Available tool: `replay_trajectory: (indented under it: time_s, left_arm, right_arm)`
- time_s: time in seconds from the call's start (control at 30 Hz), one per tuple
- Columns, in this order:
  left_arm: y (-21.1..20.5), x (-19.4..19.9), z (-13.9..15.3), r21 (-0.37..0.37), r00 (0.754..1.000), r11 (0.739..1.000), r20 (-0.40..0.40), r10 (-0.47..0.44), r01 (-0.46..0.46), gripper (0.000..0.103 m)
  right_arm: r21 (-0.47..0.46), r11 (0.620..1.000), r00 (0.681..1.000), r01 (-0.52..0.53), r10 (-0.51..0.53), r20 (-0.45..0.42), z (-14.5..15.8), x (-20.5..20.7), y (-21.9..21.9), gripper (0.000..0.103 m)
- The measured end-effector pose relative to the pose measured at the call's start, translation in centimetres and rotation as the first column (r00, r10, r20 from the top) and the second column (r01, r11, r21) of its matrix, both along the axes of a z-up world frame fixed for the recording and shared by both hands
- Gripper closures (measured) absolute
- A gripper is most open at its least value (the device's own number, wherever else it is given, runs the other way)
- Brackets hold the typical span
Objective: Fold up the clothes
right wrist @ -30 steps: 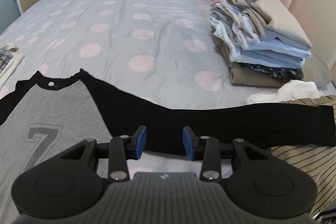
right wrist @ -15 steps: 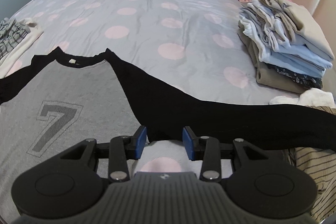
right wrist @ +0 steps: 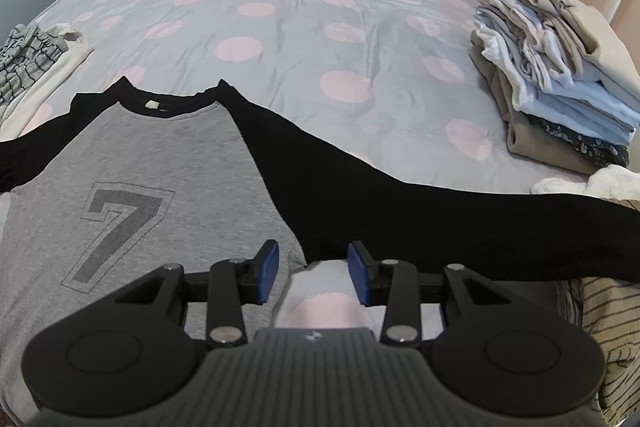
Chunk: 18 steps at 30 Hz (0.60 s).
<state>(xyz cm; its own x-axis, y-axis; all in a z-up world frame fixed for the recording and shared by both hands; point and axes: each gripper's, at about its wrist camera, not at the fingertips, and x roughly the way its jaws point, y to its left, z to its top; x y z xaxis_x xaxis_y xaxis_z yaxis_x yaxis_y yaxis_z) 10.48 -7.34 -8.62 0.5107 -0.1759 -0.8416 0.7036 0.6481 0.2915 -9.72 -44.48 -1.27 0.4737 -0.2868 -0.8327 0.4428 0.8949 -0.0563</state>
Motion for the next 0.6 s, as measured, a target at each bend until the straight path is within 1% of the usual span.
replay_trajectory:
  time_s: [0.07,0.1,0.13,0.17,0.2,0.27,0.3,0.37,0.4,0.5,0.6]
  left_arm:
    - [-0.3,0.4,-1.1,0.049,1.0,0.999,-0.007,0.007,-0.007,0.073]
    - [-0.4,0.6,-1.4,0.059,1.0,0.998,-0.014,0.015,-0.014,0.083]
    - [-0.4,0.7,-1.4,0.057,1.0,0.998,-0.023,0.02,-0.019,0.09]
    - [-0.5,0.8,-1.5,0.054,0.999,0.998,-0.033,0.025,-0.023,0.094]
    - [-0.4,0.8,-1.2,0.039,0.999,0.999,-0.035,0.028,-0.027,0.102]
    - [-0.1,0.7,0.2,-0.025,0.998,0.999,-0.054,0.037,-0.038,0.102]
    - [0.0,0.4,1.1,-0.072,0.998,0.996,-0.057,0.04,-0.044,0.102]
    - [0.2,-0.4,3.1,-0.17,0.997,0.984,-0.06,0.038,-0.048,0.102]
    - [0.3,-1.0,4.0,-0.206,0.998,0.978,-0.051,0.03,-0.04,0.102]
    - [-0.2,-3.0,6.4,-0.284,1.0,0.959,-0.002,-0.01,0.009,0.103]
    - [-1.0,-4.9,7.7,-0.345,0.999,0.937,0.028,-0.044,0.051,0.103]
  right_arm:
    - [-0.003,1.0,1.0,-0.009,0.009,-0.002,0.0,0.2,0.1,0.061]
    - [-0.006,1.0,1.0,-0.014,0.014,-0.004,-0.1,0.2,0.2,0.061]
    - [-0.009,1.0,1.0,-0.02,0.02,-0.007,-0.1,0.3,0.3,0.061]
    - [-0.012,1.0,1.0,-0.026,0.026,-0.01,-0.2,0.3,0.4,0.061]
    - [-0.012,0.999,0.999,-0.031,0.031,-0.012,-0.2,0.4,0.5,0.061]
    - [-0.012,0.999,0.999,-0.039,0.039,-0.015,-0.2,0.5,0.5,0.061]
    - [-0.01,0.999,0.999,-0.042,0.042,-0.014,-0.2,0.5,0.6,0.061]
    - [-0.004,0.999,0.999,-0.047,0.047,-0.013,-0.1,0.5,0.7,0.061]
    - [0.003,0.999,0.999,-0.052,0.052,-0.013,-0.1,0.5,0.8,0.061]
    - [0.035,0.997,0.998,-0.067,0.067,-0.013,-0.2,0.6,1.5,0.061]
    - [0.083,0.994,0.997,-0.071,0.072,-0.01,-0.5,0.5,2.5,0.061]
